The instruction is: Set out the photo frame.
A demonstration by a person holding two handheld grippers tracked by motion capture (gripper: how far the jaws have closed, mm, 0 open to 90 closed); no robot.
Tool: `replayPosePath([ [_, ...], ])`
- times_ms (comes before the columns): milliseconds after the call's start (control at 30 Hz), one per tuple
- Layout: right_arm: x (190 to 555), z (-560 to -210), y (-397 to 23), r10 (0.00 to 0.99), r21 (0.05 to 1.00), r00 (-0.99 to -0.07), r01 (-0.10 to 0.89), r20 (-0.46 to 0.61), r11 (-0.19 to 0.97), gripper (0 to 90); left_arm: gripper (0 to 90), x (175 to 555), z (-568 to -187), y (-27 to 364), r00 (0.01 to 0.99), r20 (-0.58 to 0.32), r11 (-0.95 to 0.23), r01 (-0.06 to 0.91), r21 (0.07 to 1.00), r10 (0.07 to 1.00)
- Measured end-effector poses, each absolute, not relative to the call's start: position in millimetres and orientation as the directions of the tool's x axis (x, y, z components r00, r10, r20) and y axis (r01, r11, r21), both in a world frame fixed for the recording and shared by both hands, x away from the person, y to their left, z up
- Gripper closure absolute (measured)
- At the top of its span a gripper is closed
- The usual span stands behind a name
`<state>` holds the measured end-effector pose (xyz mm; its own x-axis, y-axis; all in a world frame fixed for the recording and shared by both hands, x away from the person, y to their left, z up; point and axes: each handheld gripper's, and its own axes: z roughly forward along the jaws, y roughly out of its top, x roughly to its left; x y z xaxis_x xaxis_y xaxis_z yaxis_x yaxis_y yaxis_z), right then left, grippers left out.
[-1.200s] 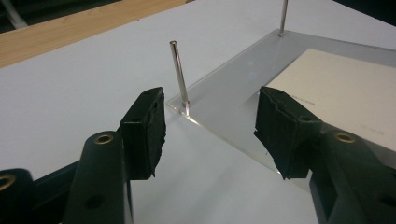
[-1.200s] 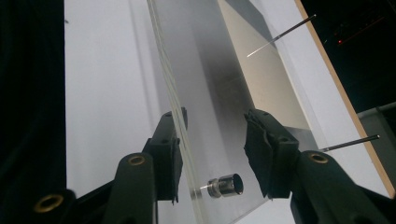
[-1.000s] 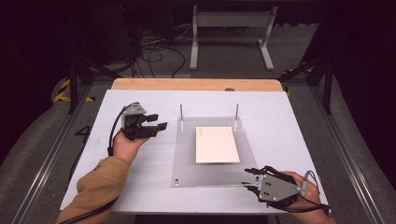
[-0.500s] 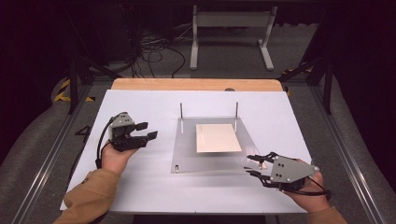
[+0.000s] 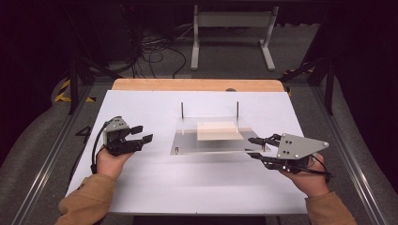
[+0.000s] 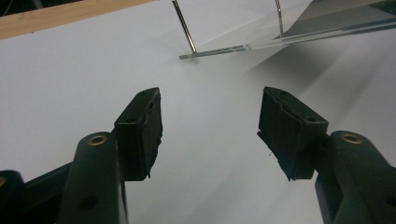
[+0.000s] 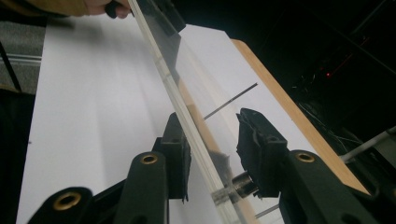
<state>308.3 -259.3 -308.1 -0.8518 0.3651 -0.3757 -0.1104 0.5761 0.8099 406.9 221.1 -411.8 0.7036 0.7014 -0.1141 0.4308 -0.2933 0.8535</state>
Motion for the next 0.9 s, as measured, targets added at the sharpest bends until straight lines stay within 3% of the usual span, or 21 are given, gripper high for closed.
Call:
replayPosePath([
  [300,325.9,-291.4,-259.8,0.370,0.823,-0.857,-0.104,-0.359,0.558,64.5,39.2,407.5,-413.1,223.3,0.694,-0.148,-0.265,0.451,0.853,0.704],
  [900,359.7,-269.2,-262.5,0.407,0.860,-0.849,-0.102,-0.337,0.501,62.5,38.8,406.5,-416.3,228.1,0.690,-0.125,-0.279,0.443,0.852,0.713],
])
